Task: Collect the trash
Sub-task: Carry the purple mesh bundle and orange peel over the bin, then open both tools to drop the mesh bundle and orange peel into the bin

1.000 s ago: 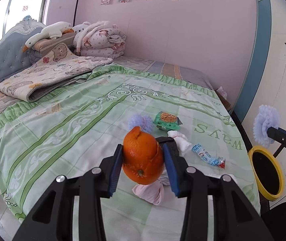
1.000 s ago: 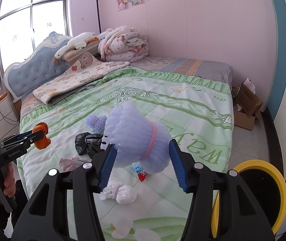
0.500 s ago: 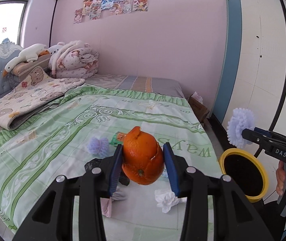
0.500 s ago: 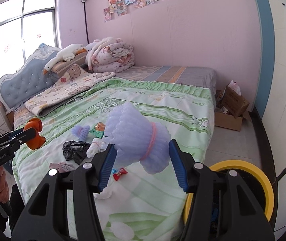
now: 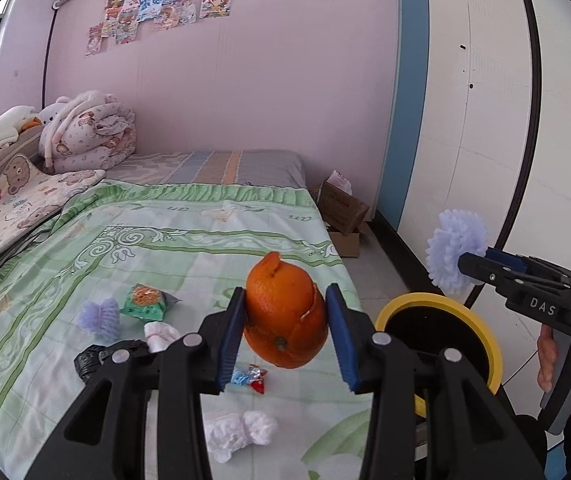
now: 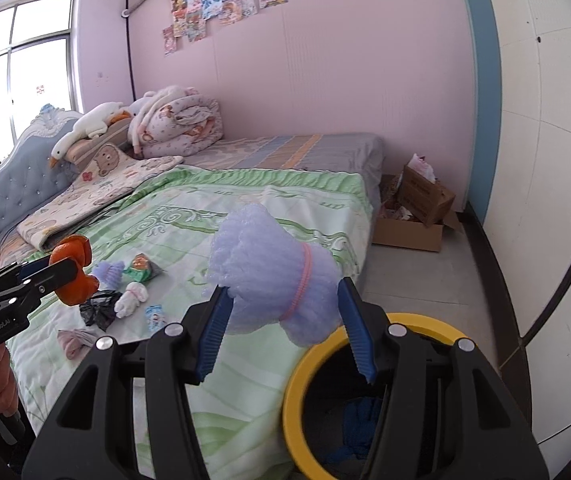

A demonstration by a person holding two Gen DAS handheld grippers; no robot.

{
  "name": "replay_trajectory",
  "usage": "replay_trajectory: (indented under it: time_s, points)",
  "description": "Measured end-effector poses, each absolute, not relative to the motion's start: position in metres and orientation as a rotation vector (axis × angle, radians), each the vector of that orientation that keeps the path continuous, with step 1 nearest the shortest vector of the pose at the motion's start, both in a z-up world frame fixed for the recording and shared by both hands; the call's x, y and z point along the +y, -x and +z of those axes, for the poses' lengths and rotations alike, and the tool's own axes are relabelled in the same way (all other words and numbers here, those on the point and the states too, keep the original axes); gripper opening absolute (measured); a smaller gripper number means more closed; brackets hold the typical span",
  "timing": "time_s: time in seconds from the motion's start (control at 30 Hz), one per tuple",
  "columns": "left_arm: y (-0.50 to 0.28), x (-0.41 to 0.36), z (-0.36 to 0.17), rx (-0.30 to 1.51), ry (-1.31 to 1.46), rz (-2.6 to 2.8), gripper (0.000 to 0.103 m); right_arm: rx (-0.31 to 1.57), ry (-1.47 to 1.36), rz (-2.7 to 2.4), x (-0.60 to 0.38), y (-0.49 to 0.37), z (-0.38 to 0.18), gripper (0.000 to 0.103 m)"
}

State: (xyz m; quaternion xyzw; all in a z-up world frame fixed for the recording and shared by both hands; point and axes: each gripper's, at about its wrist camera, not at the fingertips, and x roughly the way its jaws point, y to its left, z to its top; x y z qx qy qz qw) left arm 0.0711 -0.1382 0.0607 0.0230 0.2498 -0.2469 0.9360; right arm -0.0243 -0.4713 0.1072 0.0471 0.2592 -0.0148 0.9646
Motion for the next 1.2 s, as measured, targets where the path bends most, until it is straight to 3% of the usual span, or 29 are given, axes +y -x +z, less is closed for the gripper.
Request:
replay_trajectory:
  time_s: [0.57,1.2]
  points:
    - [-0.09,-0.259,0.028,0.588,-0.072,-0.68,0.038,0.564,-0.159,-0.161,-0.562,0.029,0.086,0.052]
    - [-0.101,-0.334,-0.036,0.755,-0.112,-0.759,0.039,0.686,-0.269,-0.244,-0.626,0.019,0.023,0.053]
